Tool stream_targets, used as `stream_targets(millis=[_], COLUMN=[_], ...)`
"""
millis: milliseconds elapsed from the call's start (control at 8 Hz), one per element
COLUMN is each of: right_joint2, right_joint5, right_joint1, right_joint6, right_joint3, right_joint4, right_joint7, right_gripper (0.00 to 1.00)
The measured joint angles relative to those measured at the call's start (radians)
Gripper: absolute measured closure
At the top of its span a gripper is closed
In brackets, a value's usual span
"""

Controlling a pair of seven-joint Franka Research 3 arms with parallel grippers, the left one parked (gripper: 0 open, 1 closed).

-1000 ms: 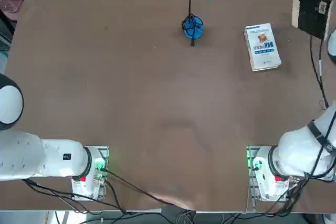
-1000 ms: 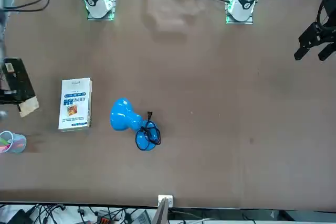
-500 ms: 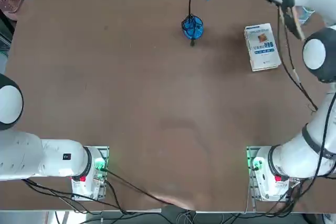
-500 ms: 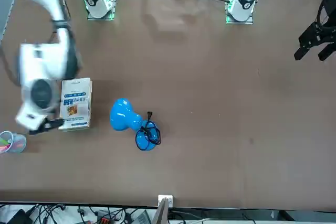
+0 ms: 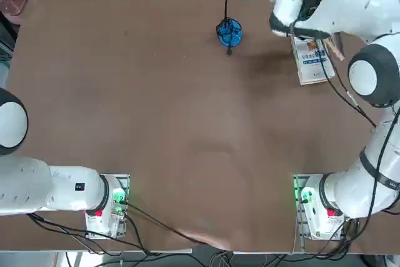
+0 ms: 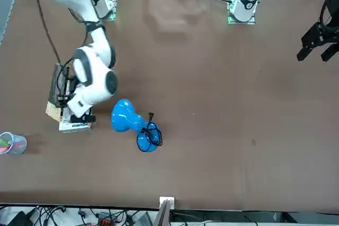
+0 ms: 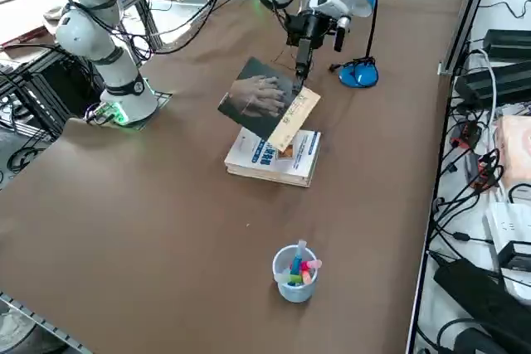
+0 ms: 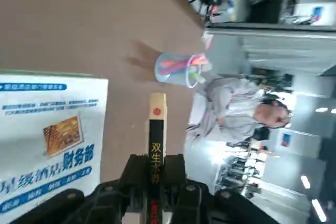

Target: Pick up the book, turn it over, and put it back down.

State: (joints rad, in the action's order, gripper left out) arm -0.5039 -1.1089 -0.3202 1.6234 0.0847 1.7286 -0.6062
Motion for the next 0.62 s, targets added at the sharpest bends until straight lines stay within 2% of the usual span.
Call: stream_targets(millis=[375, 625], right_joint2=[0.001, -0.001], right_joint5=[-0.232, -0.309], right_joint1=[-0.021, -0.035], right_joint6=[0.019, 0.04], right_joint3=[-0.002, -0.003], right_joint4=[0.18, 0.268], right_joint7=[-0.172, -0.24], right_gripper=[0.89, 0.89])
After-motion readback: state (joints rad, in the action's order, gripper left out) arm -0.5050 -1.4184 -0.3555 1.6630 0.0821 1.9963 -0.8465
